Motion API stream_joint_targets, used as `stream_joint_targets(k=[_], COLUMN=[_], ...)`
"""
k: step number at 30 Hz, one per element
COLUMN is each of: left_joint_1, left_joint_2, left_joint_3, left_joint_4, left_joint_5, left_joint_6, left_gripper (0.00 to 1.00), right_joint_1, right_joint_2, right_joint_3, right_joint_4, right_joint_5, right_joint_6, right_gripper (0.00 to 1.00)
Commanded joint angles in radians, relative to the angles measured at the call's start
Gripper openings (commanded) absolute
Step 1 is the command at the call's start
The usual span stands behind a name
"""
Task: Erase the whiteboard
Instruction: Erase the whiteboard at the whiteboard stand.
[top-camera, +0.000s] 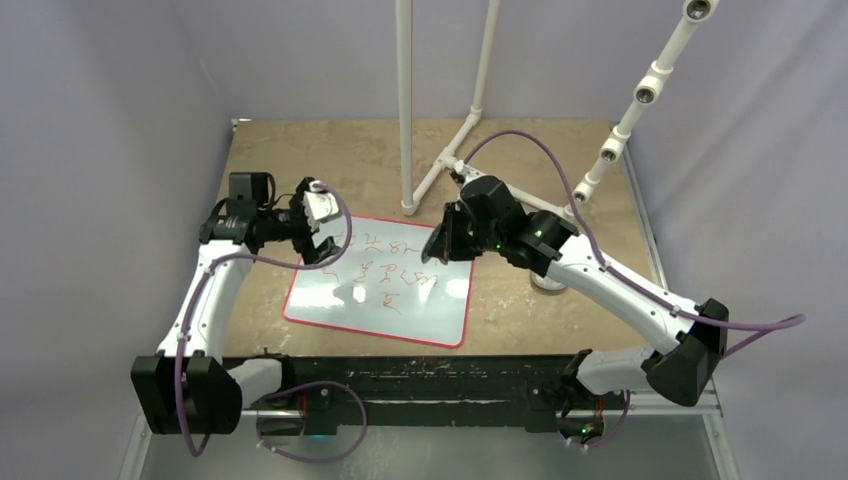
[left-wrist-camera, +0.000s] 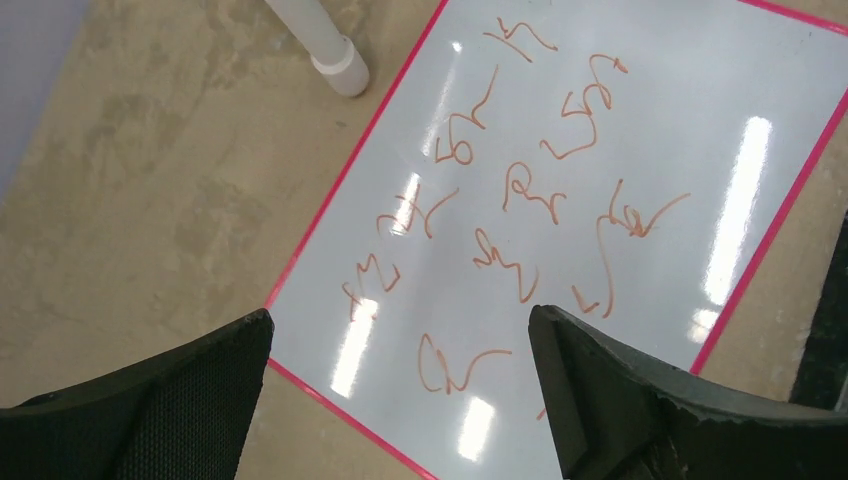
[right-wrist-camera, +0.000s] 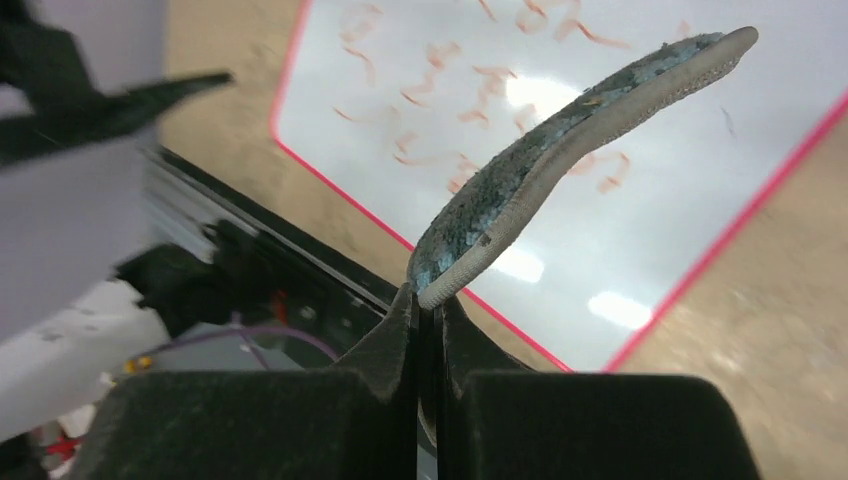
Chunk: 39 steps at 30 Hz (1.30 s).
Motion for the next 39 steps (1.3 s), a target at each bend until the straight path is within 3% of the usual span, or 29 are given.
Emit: stream_joint_targets(k=[1,7,18,21,28,33,39], left_joint_1=[0.004,0.007,0.024,0.045,0.101,0.100,0.100], left_joint_2=[0.075,0.170,0.195,0.214,0.357,0.431,0.517], left_joint_3=[0.052,0.086,0.057,0.044,0.050,0.012,0.015], left_joint_4=[0.048,0.038,0.134,0.185,0.166,0.203,0.208], left_joint_5=[-0.063,-0.207,-0.433,-0.565,-0.659,-0.679,-0.664], left_joint_6=[-0.282,-0.401,-0.548,-0.601,-0.677,-0.724,-0.729], left_gripper=[0.99,0.96,0.99,0.99,0.94,0.70,0.50], right_joint_1=[0.003,-0.003,-0.120,-0.147,-0.231,-0.277,-0.308], right_joint_2=[0.011,0.113,0.420,0.462,0.547,0.623,0.589], right_joint_3=[0.010,0.048,0.026,0.008,-0.107,-0.168,-0.240], right_joint_4=[-0.311,-0.305,0.019,0.140,0.450,0.639,0.696], right_joint_5=[0.106,0.164,-0.214,-0.305,-0.569,-0.690,-0.591], right_joint_6=[-0.161,-0.303,-0.378,-0.353,-0.249,-0.128,-0.057], right_gripper=[0.00,0.00,0.00,0.00,0.00,0.00,0.00])
